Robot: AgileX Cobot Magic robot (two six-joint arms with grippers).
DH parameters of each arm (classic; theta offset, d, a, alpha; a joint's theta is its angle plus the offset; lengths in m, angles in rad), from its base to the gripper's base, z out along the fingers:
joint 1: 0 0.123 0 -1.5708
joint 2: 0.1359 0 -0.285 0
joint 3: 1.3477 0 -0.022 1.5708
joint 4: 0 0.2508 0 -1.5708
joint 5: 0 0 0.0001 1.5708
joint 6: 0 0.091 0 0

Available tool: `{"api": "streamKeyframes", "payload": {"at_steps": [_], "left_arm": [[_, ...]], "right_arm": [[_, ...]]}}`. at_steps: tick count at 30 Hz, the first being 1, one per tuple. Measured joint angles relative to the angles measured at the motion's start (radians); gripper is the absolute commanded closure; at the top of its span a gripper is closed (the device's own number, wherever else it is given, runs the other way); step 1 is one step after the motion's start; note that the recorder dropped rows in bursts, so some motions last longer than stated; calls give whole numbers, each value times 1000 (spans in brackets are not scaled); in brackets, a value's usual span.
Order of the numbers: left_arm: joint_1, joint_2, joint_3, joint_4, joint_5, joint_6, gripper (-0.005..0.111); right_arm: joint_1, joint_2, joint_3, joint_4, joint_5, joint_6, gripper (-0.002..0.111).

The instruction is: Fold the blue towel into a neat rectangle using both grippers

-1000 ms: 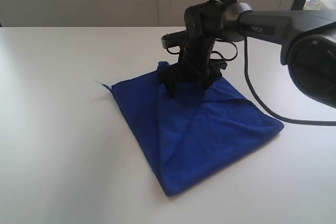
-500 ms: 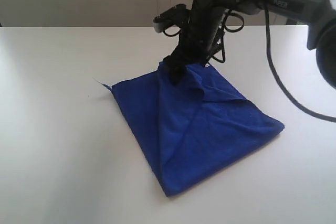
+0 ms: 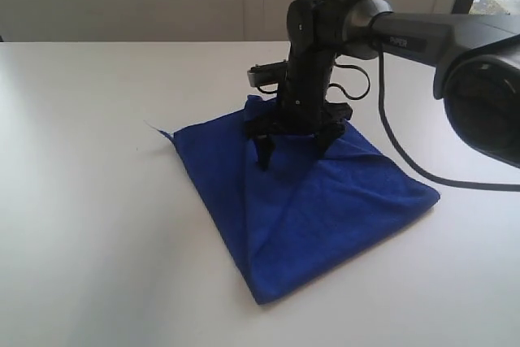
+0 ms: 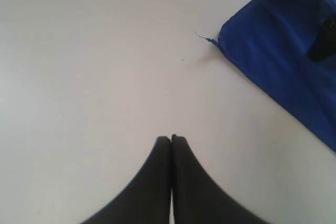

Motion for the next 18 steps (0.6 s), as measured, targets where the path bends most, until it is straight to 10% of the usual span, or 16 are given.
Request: {"api": "streamKeyframes", "payload": {"at_steps": [18], "left_arm": [[0, 0, 0, 0, 0, 0, 107]], "right_arm": [[4, -62, 18, -150, -97, 177, 22]]}}
